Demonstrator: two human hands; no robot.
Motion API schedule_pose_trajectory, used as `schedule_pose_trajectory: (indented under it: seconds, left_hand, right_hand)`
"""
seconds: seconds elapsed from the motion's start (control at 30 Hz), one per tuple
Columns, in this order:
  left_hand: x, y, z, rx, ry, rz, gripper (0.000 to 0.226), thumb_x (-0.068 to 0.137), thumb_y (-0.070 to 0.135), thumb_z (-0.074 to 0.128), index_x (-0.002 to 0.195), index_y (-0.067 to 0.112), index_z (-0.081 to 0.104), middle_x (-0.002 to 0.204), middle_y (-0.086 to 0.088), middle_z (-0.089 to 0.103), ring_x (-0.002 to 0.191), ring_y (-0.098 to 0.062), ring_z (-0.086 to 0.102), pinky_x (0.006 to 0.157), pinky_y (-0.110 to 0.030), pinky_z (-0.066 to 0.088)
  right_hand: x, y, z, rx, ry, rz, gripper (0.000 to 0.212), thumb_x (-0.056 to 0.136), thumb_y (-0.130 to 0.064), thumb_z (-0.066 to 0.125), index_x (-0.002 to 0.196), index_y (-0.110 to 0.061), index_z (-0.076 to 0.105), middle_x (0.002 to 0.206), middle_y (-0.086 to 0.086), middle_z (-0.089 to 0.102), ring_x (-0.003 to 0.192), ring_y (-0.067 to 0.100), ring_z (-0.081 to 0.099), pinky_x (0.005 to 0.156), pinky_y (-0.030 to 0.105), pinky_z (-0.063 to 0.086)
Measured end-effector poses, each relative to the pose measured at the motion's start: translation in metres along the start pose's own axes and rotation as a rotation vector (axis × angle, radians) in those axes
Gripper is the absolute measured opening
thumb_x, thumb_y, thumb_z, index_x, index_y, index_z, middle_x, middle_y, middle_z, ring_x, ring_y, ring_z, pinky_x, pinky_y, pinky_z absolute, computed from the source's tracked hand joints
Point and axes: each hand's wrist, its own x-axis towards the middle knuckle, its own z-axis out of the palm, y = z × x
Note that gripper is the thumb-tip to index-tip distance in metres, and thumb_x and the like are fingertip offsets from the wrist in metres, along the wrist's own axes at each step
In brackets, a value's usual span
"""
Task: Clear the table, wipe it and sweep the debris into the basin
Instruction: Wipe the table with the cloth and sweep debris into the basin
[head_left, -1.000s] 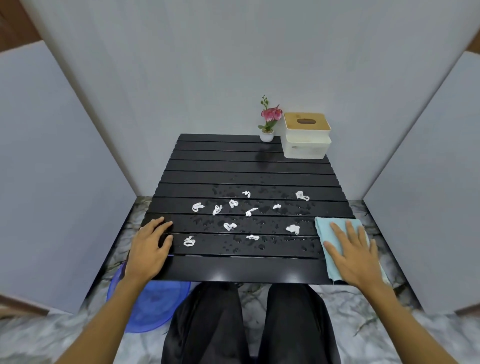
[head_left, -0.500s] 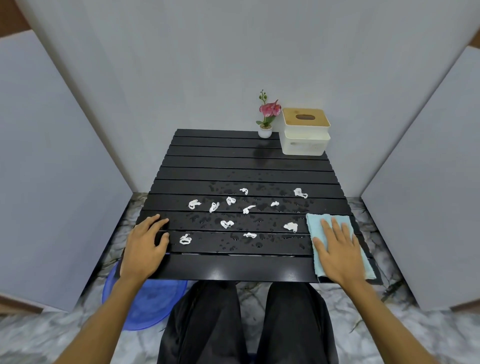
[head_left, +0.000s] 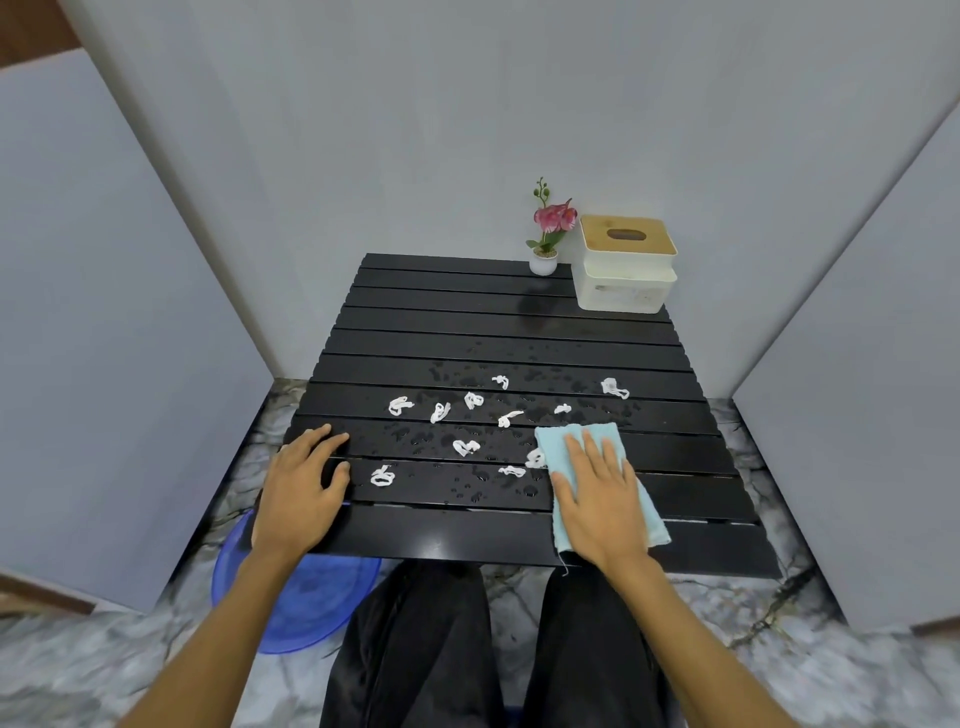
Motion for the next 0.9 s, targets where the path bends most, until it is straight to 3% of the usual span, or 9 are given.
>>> schedule_pose_trajectory:
  seconds: [0.13,0.23,0.33,0.4,0.53,0.8,0.9]
  left_hand:
    - [0.000,0.000,0.001,-0.001,0.009,-0.011,0.037,0.092,0.022,0.056,0.129,0.020,0.058,0.142,-0.003,0.049,0.134,-0.024,0.039,0.112,-0.043,0.026]
    - [0.000,0.000,0.001,0.002,0.006,-0.008,0.037,0.092,0.022,0.057,0.129,0.019,0.057,0.142,-0.003,0.049,0.134,-0.024,0.039,0.112,-0.044,0.026]
    - [-0.001,0.002,-0.001,-0.011,0.005,-0.017,0.037,0.092,0.022,0.056,0.129,0.019,0.057,0.142,-0.003,0.049,0.134,-0.024,0.039,0.113,-0.046,0.027]
    - [-0.001,0.003,-0.002,-0.019,-0.002,-0.018,0.037,0.093,0.023,0.056,0.130,0.019,0.057,0.143,-0.003,0.048,0.135,-0.024,0.038,0.113,-0.047,0.026]
    - [0.001,0.000,-0.005,-0.067,-0.027,-0.036,0.036,0.092,0.024,0.058,0.128,0.020,0.059,0.142,-0.002,0.049,0.134,-0.024,0.039,0.113,-0.046,0.027]
    - [0.029,0.010,-0.010,-0.125,0.012,-0.011,0.037,0.088,0.016,0.062,0.125,0.018,0.061,0.138,-0.004,0.051,0.128,-0.024,0.044,0.109,-0.040,0.031]
    - [0.046,0.014,-0.009,-0.127,0.018,-0.005,0.038,0.089,0.015,0.062,0.126,0.018,0.060,0.139,-0.004,0.050,0.130,-0.023,0.041,0.110,-0.036,0.026]
  right_hand:
    - [0.003,-0.025,0.011,0.031,-0.007,-0.052,0.073,0.085,-0.053,-0.001,0.149,-0.024,0.019,0.159,-0.002,0.015,0.147,0.022,0.007,0.118,0.038,0.005]
    - [0.005,-0.045,0.017,0.109,-0.014,-0.076,0.056,0.096,-0.042,0.017,0.149,-0.022,0.022,0.158,0.000,0.019,0.146,0.021,0.011,0.118,0.035,0.008]
    - [0.003,-0.057,0.018,0.311,0.038,-0.097,0.049,0.098,-0.017,0.040,0.146,-0.020,0.032,0.151,0.001,0.036,0.131,0.022,0.038,0.109,0.022,0.025]
    - [0.000,-0.058,0.013,0.482,0.071,-0.070,0.048,0.095,-0.007,0.045,0.142,-0.017,0.040,0.145,0.000,0.044,0.127,0.019,0.044,0.100,0.008,0.023]
    - [-0.001,-0.041,-0.009,0.651,0.185,0.034,0.045,0.093,-0.003,0.050,0.137,-0.007,0.046,0.140,0.006,0.050,0.129,0.016,0.045,0.097,-0.001,0.019]
    - [0.019,0.044,-0.071,0.615,0.342,0.276,0.048,0.094,-0.014,0.050,0.141,-0.013,0.042,0.141,0.011,0.049,0.127,0.026,0.048,0.105,0.029,0.032]
    - [0.043,0.071,-0.080,0.496,0.352,0.253,0.047,0.095,-0.010,0.049,0.141,-0.004,0.040,0.143,0.019,0.045,0.131,0.032,0.043,0.105,0.028,0.025]
